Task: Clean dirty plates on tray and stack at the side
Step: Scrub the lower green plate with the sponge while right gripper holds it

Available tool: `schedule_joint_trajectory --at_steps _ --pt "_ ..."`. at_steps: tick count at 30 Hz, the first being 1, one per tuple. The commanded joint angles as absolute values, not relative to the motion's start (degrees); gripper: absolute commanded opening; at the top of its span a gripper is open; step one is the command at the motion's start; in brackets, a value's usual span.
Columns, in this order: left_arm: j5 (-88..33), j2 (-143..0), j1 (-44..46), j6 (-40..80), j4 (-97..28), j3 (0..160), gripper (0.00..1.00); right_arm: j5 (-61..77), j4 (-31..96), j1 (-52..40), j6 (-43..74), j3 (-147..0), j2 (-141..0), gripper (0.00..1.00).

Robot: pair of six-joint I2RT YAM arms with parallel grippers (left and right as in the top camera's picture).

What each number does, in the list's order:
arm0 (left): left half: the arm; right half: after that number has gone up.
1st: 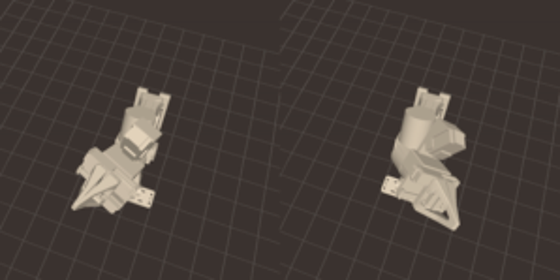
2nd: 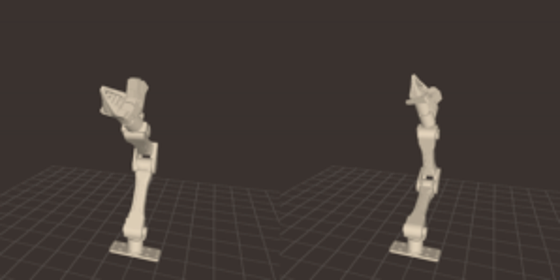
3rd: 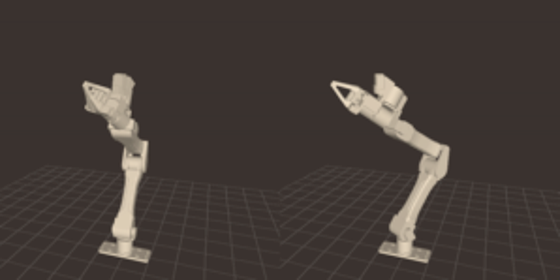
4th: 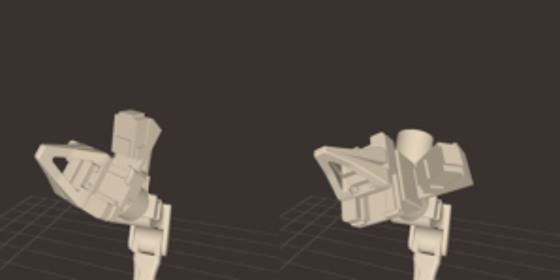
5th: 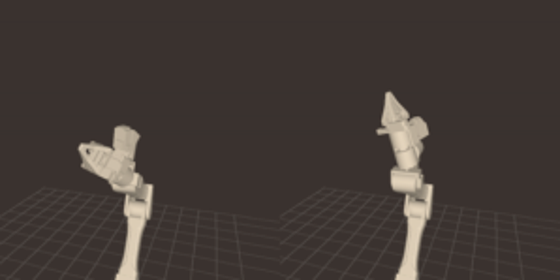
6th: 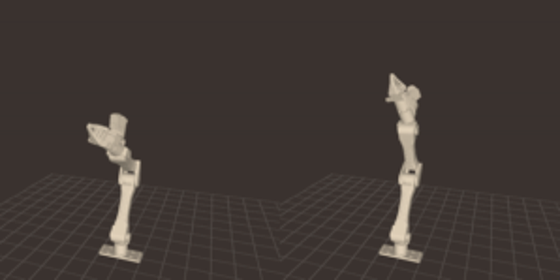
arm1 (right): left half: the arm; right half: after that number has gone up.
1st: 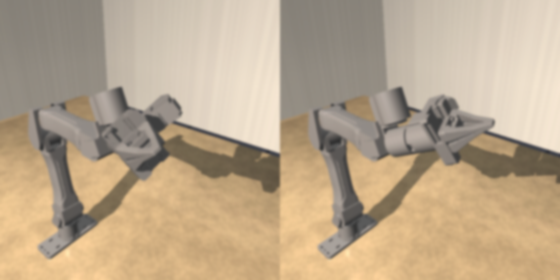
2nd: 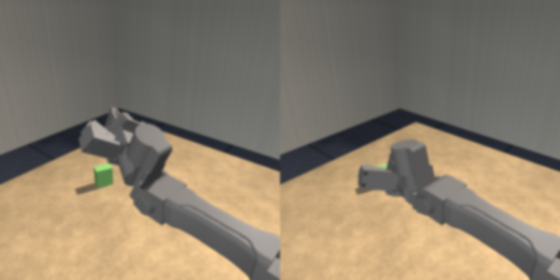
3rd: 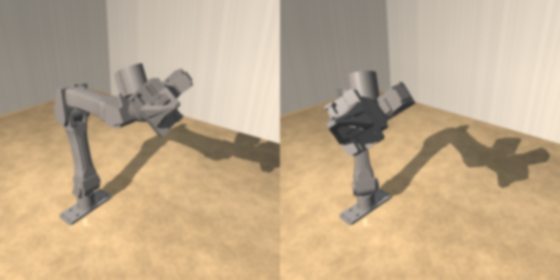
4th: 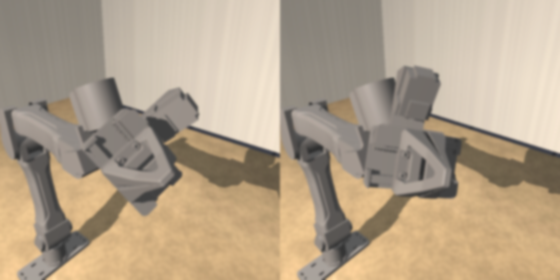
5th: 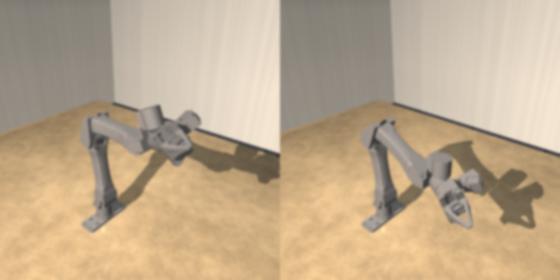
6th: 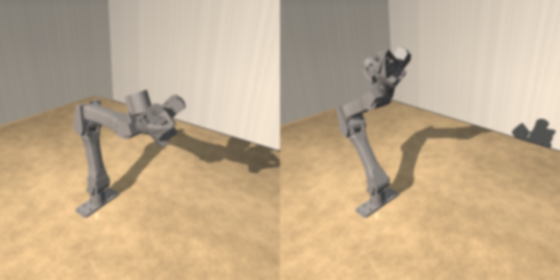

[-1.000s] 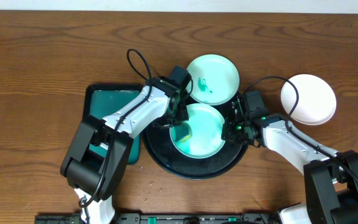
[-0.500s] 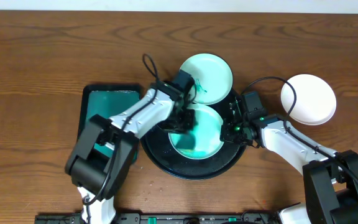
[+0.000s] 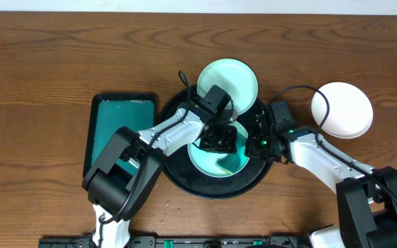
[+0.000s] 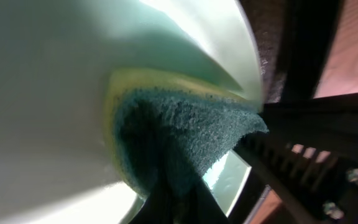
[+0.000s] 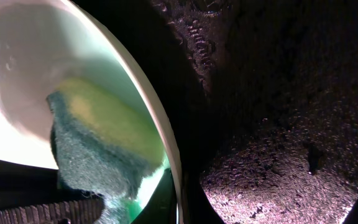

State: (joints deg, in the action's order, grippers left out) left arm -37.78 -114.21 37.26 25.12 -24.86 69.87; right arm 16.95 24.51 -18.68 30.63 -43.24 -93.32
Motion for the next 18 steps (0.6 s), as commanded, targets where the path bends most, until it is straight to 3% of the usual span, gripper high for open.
schedule_joint_trajectory --at_steps 1,9,18 --pt "-40.12 -116.05 37.08 26.26 -22.76 69.54 0.07 11.03 26.61 -18.50 30.83 -40.73 -96.01 0.01" --pt "-17.61 -112.40 36.01 25.54 -31.24 73.60 0.07 11.03 27.62 -18.48 30.79 -40.73 -96.01 0.01" --pt "-2.70 -100.82 36.01 25.34 -42.52 75.31 0.07 11.25 27.64 -18.50 30.76 -40.73 -96.01 0.01"
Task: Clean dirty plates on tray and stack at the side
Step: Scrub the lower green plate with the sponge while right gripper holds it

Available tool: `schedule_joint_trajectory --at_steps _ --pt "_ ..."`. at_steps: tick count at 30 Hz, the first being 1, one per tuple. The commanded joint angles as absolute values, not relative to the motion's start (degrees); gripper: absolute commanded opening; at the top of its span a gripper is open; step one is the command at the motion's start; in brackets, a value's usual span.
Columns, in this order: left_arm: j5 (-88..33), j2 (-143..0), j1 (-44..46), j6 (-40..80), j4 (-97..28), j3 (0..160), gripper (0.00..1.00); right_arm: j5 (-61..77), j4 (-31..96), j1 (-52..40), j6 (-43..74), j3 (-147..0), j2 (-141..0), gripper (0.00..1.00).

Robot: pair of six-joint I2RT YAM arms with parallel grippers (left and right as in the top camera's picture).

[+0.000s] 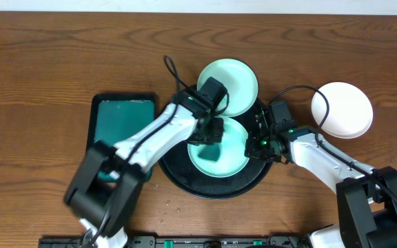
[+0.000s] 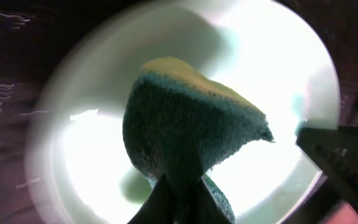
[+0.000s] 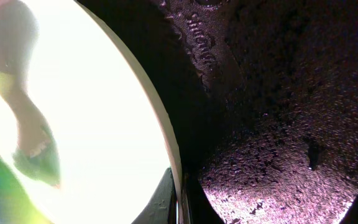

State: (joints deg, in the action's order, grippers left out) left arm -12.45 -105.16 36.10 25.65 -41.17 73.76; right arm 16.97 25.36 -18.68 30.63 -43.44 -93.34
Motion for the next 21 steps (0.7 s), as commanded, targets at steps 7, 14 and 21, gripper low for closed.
schedule_joint_trajectory --at_steps 7,14,21 --pt "12.45 -92.14 34.46 28.23 -54.13 75.31 0.07 18.63 25.69 -18.48 27.66 -40.73 -96.01 0.01" --pt "15.70 -91.33 25.91 28.82 -62.35 74.59 0.07 27.14 22.41 -18.48 24.93 -40.73 -96.01 0.01" --pt "7.33 -93.19 16.80 23.38 -60.18 73.34 0.09 35.70 21.23 -18.79 21.71 -40.75 -96.01 0.02"
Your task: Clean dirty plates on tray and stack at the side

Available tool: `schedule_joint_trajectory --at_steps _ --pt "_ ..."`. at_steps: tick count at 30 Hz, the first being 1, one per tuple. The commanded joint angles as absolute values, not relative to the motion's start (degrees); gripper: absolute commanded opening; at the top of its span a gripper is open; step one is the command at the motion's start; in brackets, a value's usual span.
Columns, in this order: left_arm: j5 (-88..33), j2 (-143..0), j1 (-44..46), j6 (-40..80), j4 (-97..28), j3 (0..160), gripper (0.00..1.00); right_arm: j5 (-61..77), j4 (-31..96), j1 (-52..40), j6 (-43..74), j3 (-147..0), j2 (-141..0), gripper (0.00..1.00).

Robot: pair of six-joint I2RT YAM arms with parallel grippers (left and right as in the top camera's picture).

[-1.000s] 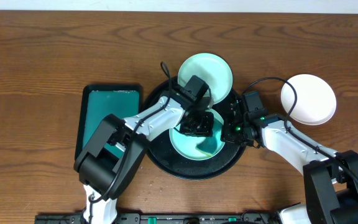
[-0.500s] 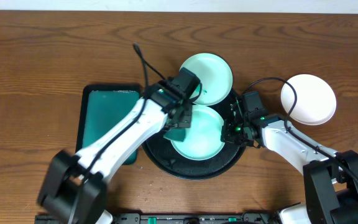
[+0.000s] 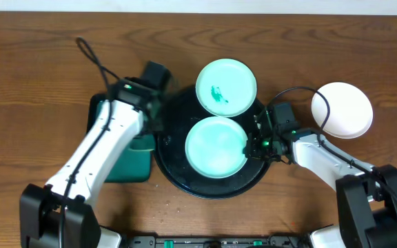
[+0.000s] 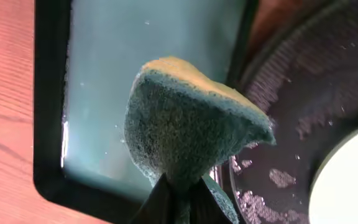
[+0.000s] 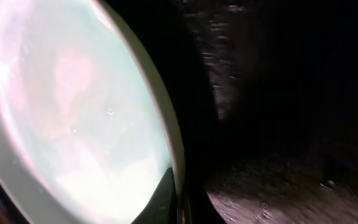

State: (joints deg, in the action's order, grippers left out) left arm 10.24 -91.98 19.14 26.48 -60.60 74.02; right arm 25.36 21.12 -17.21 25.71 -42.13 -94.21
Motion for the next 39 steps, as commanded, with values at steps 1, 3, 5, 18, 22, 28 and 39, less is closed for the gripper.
schedule_joint_trajectory --at_steps 1,3,5,18,22,28,39 --pt "6.98 -93.60 15.94 22.55 -59.79 73.32 0.09 36.56 21.23 -18.98 20.75 -40.75 -95.98 0.02" --pt "6.98 -94.65 14.44 22.52 -59.27 73.32 0.10 36.93 21.21 -19.73 19.53 -40.75 -95.79 0.02" --pt "6.81 -95.68 13.45 22.55 -59.05 73.32 0.10 36.91 21.19 -20.36 18.98 -40.75 -95.44 0.02" --pt "6.42 -99.88 12.78 22.57 -57.49 73.32 0.09 25.89 21.34 -21.10 25.04 -40.77 -83.48 0.02" --pt "6.42 -99.88 12.78 22.57 -57.49 73.32 0.10 20.60 22.31 -21.10 27.70 -40.82 -76.88 0.02" --pt "6.42 -99.88 12.78 22.57 -57.49 73.32 0.10 8.25 32.93 -21.08 30.87 -41.78 -68.53 0.02" --pt "6.42 -99.88 12.78 22.57 -57.36 73.32 0.10 2.02 63.90 -21.06 38.06 -49.21 -67.37 0.02"
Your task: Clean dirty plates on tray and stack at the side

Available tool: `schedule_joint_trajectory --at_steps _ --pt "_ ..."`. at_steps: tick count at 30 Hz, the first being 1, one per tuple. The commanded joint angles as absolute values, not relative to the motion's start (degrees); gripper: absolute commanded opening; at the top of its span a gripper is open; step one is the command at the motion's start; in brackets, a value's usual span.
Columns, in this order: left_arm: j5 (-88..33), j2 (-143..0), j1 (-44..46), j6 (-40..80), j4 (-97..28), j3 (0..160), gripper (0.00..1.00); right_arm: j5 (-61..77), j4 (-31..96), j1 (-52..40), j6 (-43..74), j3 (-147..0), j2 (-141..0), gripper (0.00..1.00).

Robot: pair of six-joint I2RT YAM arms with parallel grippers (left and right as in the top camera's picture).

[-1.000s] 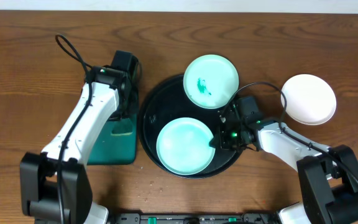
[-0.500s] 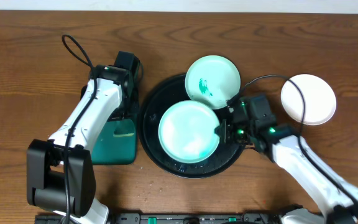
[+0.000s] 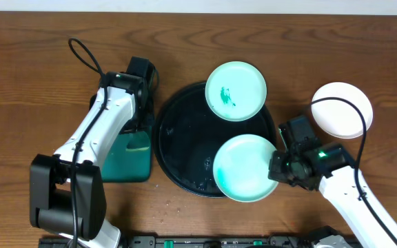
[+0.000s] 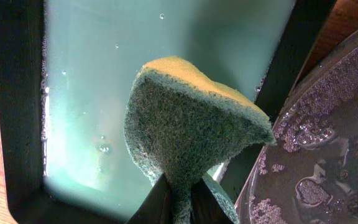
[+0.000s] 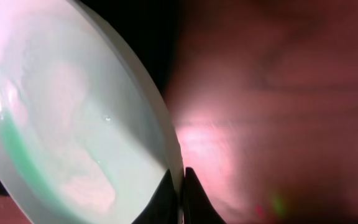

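Note:
A round black tray (image 3: 185,148) sits mid-table. A pale green plate with a green smear (image 3: 236,91) lies at the tray's far edge. My right gripper (image 3: 278,167) is shut on the rim of a clean pale green plate (image 3: 245,178), (image 5: 73,118), which hangs over the tray's front right edge. A white plate (image 3: 342,109) lies on the table at the right. My left gripper (image 4: 180,202) is shut on a green and yellow sponge (image 4: 191,130), held over the basin of green water (image 4: 135,74), (image 3: 126,162).
The rectangular black basin stands left of the tray, its rim (image 4: 11,124) close under the sponge. Water drops lie on the tray floor (image 4: 328,155). Cables loop over the table by both arms (image 3: 85,55).
My right gripper has carried the clean plate from the tray's middle to its front right edge, partly over the table. My left gripper with the sponge sits a little further over the basin.
First my left gripper pressed the sponge into the plate that my right gripper held by its rim in the tray. Then the sponge was above the plate, later over the basin's edge. The plate now shows clean and has moved right.

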State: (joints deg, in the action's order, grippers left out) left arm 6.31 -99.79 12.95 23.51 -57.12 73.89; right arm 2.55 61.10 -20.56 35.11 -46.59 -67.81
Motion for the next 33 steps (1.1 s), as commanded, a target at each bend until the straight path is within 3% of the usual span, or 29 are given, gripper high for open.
schedule_joint_trajectory --at_steps 1,6,12,19,24,33 --pt "6.39 -99.88 12.78 22.57 -57.36 73.32 0.10 4.29 64.88 -21.10 37.17 -49.23 -67.40 0.02" --pt "6.39 -99.88 12.78 22.57 -57.36 73.32 0.10 22.76 63.90 -21.10 28.18 -49.06 -68.27 0.01" --pt "6.42 -99.88 12.75 22.57 -57.54 73.32 0.10 32.95 53.80 -21.37 22.20 -49.04 -68.73 0.01" --pt "6.39 -99.88 12.78 22.57 -57.54 73.32 0.10 21.43 34.68 -23.18 23.33 -49.08 -68.69 0.01" --pt "6.39 -99.88 12.78 22.59 -57.54 73.32 0.10 13.19 27.86 -25.15 22.72 -49.25 -68.69 0.02" --pt "6.39 -99.88 12.78 22.76 -57.54 73.32 0.10 -1.30 36.14 -31.29 18.02 -59.16 -72.20 0.02"
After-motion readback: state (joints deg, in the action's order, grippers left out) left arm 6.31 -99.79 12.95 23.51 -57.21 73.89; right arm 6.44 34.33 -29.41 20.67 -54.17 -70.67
